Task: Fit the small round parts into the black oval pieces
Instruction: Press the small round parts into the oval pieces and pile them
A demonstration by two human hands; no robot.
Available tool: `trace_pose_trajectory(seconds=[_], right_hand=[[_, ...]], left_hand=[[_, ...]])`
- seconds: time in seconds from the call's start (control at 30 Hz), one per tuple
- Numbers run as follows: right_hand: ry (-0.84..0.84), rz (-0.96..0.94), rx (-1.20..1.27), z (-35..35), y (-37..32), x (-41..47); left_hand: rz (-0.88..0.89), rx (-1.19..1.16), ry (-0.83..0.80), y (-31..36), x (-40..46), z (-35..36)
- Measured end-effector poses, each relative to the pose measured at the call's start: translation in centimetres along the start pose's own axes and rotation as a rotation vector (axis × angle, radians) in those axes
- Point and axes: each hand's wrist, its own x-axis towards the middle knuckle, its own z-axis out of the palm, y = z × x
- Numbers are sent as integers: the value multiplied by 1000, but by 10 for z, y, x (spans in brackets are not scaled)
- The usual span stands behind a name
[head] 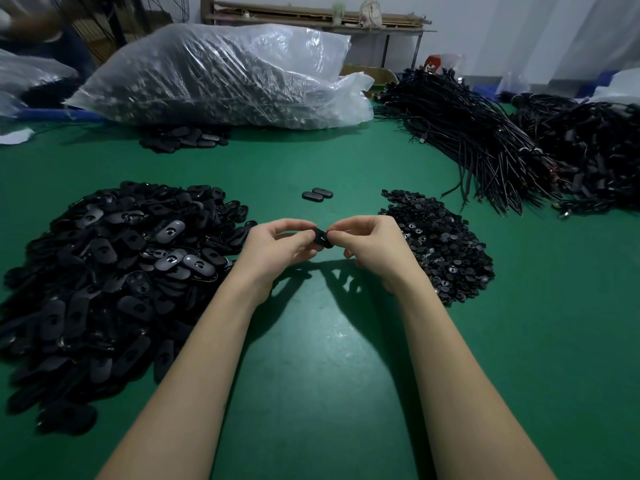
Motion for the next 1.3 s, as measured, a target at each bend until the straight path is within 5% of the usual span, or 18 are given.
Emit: trace_pose_trajectory(seconds=[0.77, 1.3], right_hand=[[78, -47, -97, 2, 0, 1], [-61, -47, -82, -3, 2, 1]], left_hand=[[-3, -68, -14, 3, -3, 1], [-5, 29, -30, 3, -3, -4]])
